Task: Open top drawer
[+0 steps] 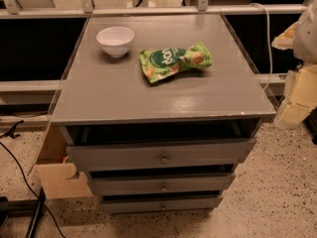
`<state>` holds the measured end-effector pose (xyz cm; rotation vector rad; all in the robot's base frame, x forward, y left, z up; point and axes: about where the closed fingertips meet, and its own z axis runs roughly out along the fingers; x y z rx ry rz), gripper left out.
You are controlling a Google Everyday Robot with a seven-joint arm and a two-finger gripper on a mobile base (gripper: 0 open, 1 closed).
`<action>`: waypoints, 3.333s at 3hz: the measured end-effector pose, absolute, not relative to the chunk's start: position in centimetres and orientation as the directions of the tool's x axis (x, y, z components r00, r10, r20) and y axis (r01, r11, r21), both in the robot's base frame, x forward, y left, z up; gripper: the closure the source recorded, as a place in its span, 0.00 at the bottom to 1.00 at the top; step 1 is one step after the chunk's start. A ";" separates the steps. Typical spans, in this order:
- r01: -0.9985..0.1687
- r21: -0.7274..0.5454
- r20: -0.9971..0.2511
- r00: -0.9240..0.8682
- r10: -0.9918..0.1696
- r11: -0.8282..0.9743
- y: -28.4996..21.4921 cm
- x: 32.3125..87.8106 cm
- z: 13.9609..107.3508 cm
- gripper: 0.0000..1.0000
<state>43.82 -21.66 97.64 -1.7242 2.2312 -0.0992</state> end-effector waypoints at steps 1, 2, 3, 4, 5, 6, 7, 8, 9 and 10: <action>-0.930 -0.244 -0.212 -0.225 -0.951 0.274 -21.7 43.7 97.4 0.00; -0.928 -0.233 -0.230 -0.239 -0.943 0.292 -21.9 43.2 96.2 0.00; -0.922 -0.201 -0.267 -0.272 -0.924 0.330 -22.7 42.1 94.3 0.00; -0.920 -0.165 -0.310 -0.294 -0.904 0.356 -23.2 40.9 91.9 0.00; -0.921 -0.141 -0.341 -0.299 -0.891 0.363 -23.4 39.8 89.6 0.00; -0.927 -0.122 -0.372 -0.289 -0.882 0.355 -23.0 38.6 87.1 0.00; -0.939 -0.112 -0.387 -0.259 -0.885 0.325 -22.0 37.9 84.5 0.00; -0.957 -0.081 -0.381 -0.230 -0.895 0.280 -20.7 37.2 81.1 0.00; -0.957 -0.081 -0.381 -0.230 -0.895 0.280 -20.7 37.2 81.0 0.00; -0.960 -0.067 -0.412 -0.220 -0.884 0.270 -20.6 37.3 78.6 0.00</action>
Offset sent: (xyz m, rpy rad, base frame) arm -0.0121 -0.0048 -0.0325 0.0492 0.0329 -0.0316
